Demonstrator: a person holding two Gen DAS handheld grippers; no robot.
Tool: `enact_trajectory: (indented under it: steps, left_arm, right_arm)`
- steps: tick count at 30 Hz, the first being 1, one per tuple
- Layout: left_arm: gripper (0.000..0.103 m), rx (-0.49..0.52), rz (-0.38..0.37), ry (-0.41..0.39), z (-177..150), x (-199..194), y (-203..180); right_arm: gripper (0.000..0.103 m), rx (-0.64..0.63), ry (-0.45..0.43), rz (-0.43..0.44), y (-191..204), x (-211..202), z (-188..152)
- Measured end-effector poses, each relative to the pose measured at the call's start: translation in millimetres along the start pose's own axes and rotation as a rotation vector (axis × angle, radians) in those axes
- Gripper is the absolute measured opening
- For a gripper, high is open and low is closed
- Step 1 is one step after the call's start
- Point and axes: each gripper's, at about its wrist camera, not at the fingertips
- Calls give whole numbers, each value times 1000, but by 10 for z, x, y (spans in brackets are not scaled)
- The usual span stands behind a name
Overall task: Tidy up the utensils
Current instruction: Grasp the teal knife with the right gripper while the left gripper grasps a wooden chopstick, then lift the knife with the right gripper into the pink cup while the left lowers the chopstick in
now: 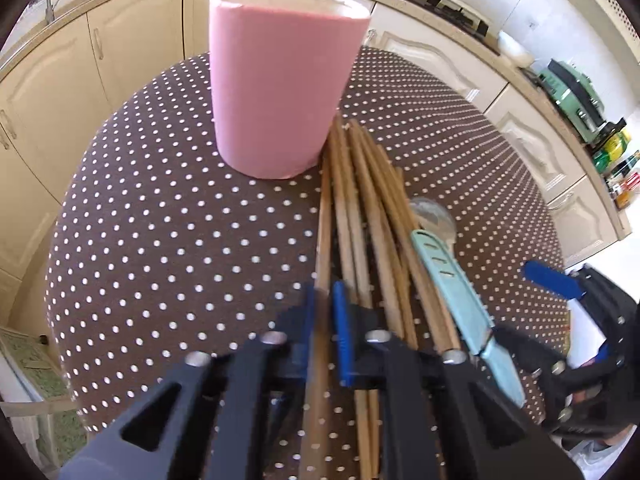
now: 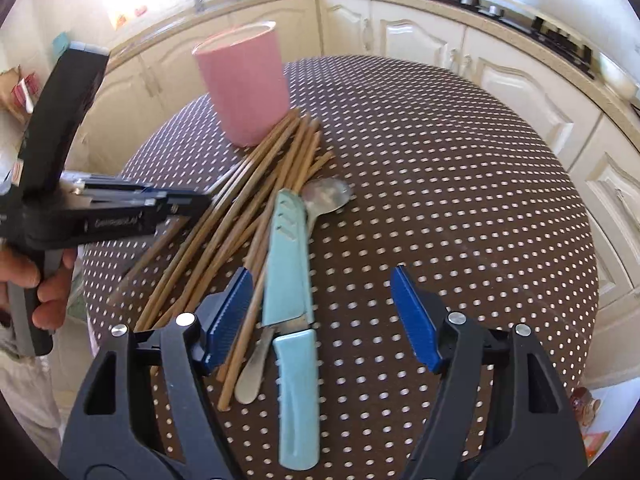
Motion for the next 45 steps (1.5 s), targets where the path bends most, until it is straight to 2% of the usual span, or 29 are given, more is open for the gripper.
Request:
enact_trajectory:
  steps: [2, 8, 16, 21, 25, 27, 29, 33, 35, 36, 37, 38, 41, 45]
  left_arm:
    - [6, 2, 10, -9, -20, -11, -11]
    - [6, -17, -20, -33, -279, -149, 2]
    - [6, -10, -29, -16, -545, -272, 10]
    - [7, -21, -16, -16, -412, -288, 29]
    - [8, -18, 6, 2, -257, -214, 25]
    - [12, -20, 19, 7, -197, -177, 26]
    - [21, -23, 39, 10, -130, -128, 32]
    - [24, -23, 45, 5, -62, -68, 26]
    - [25, -14, 42, 9, -35, -37, 12]
    - [24, -18, 36, 10, -28, -28, 23]
    - [19, -20, 30, 5, -27, -30, 22]
    - [7, -16, 19, 2, -28, -31, 15]
    - [6, -9, 21, -12, -19, -32, -11]
    - [6, -15, 6, -42, -72, -85, -10]
  right_arm:
    - [57, -33, 27, -2, 67, 42, 2]
    - [35, -88, 93, 0, 149, 178, 30]
    - [27, -116, 161, 45, 151, 363, 196]
    - [15, -115, 165, 32, 93, 329, 276]
    - [15, -82, 190, 61, -36, 345, 301]
    - [16, -62, 204, 93, -61, 330, 302]
    - [16, -56, 211, 115, -82, 329, 289]
    - [16, -85, 213, 82, 11, 350, 278]
    - [22, -78, 219, 93, 39, 371, 304]
    - [26, -74, 222, 102, 53, 373, 314]
    - [28, -77, 219, 98, 79, 356, 314]
    - [28, -86, 216, 88, 105, 374, 342]
    - [30, -95, 222, 89, 193, 429, 397]
    - [30, -139, 227, 39, 380, 491, 398]
Point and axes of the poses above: each gripper's, at about its wrist camera, not at the fingertips, and x roughly the way its jaws point, y to its left, z to its top, and after that the axes turned 14 degrees about -z, right-handed
